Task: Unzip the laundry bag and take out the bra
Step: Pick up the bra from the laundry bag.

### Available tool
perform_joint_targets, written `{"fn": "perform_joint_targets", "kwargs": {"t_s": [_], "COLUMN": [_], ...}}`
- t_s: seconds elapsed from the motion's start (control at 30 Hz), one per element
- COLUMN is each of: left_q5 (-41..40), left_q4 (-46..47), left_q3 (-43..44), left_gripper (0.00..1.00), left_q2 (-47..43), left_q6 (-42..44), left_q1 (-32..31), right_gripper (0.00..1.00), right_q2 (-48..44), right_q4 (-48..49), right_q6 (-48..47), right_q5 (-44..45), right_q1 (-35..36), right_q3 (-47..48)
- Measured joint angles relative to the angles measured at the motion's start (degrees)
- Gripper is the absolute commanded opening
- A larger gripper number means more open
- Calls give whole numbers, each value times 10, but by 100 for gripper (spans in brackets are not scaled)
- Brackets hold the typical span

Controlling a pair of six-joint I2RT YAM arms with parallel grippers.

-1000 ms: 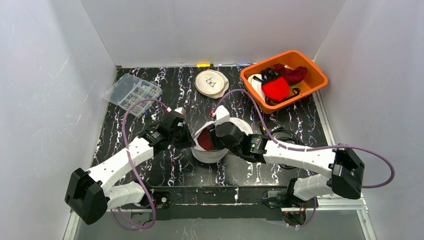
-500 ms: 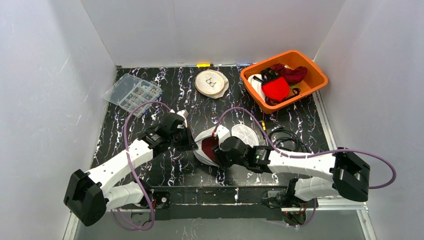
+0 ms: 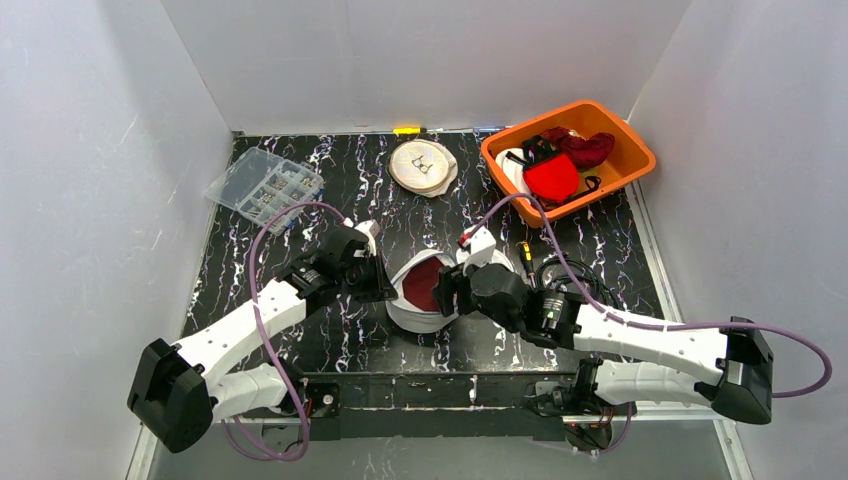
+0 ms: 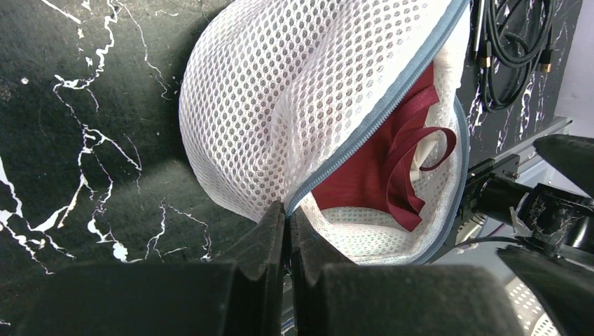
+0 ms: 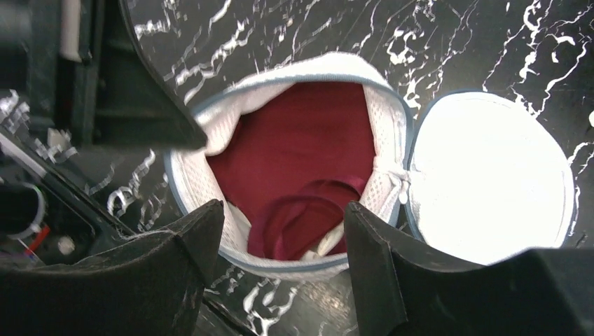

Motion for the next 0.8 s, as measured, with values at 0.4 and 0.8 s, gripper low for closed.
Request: {"fn": "perform_joint_targets", "kwargs": {"t_s": [0.4, 0.8], "left_q5": [2, -19], "left_q4": [25, 65], "left_q3": [-15, -65], "left_gripper": [0, 0], "left_q2": [0, -9], "left_q6": [-3, -3], "left_q1": [-11, -53], "right_gripper": [72, 71], "right_q2": [66, 65], "right_q4": [-18, -16], "right_q6": [123, 183], "right_q5": [10, -12], "right_q1": [-26, -47], "right_q3": [32, -28]}}
